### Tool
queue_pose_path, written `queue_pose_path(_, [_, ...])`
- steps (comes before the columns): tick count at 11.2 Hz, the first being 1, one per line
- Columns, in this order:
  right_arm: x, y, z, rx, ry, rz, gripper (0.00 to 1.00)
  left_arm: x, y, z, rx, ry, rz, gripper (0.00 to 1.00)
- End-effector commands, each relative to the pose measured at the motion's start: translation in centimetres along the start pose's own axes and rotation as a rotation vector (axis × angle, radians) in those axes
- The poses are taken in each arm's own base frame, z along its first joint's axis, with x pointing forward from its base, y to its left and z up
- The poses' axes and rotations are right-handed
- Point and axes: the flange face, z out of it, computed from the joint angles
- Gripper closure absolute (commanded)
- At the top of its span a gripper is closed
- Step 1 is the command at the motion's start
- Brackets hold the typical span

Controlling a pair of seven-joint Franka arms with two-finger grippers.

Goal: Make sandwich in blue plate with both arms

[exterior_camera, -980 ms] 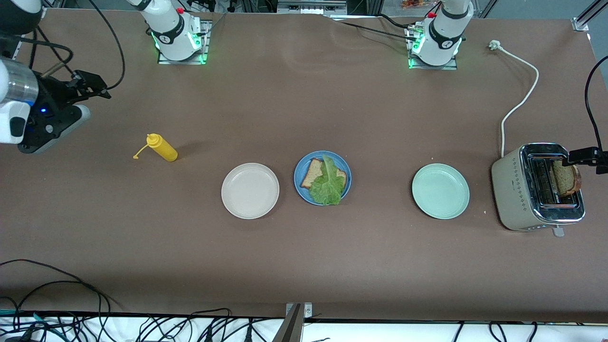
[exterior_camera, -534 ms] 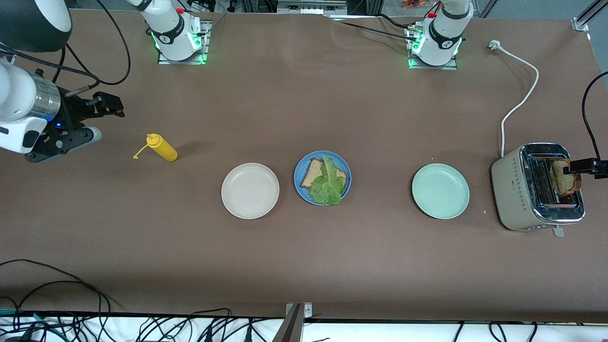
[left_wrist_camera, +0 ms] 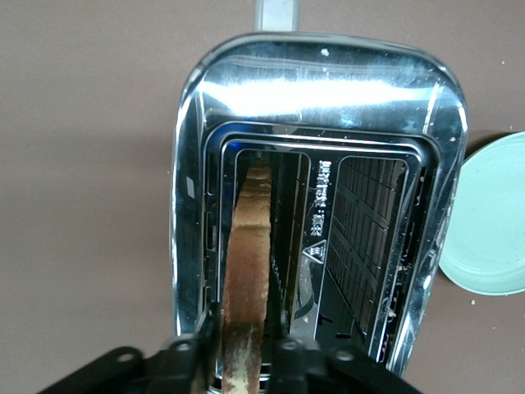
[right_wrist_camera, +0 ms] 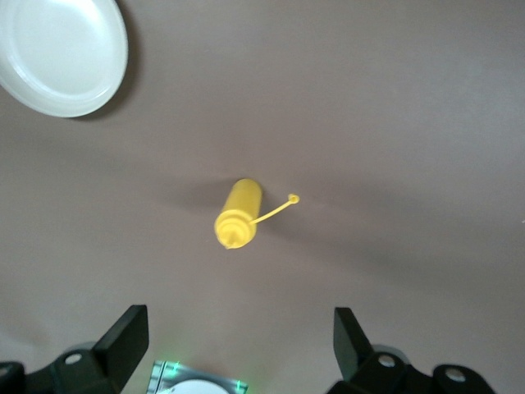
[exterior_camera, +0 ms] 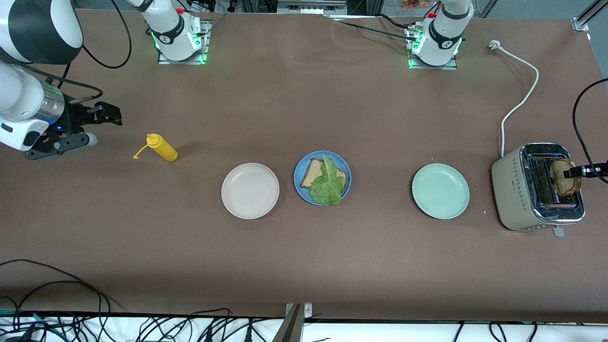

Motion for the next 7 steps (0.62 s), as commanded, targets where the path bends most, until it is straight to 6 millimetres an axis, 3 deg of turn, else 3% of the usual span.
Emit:
queue_pose_path(1, [-3.0,0.7,0.5,-0.034,0.057,0.091,0.00,0.6,0.6,-0.3,-0.012,-0.006,-0.005,1.00])
queue_pose_path(4, [-3.5,1.9,0.5,-0.069,0.036,0.152,0.00,0.0,1.9,-0.9,-0.020,-0.054,0.016,1.00])
queue_pose_path(5, [-3.6,2.2,0.4,-0.069,0.038,0.166,0.00,-0.8,2.4,-3.1,-0.011,-0.054,0.021,1.00])
queue_pose_path(7, [-3.7,3.1,0.2,-0.062,0.041,0.203,0.00,-1.5,6.0,-6.8,0.047,-0.075,0.075,1.00])
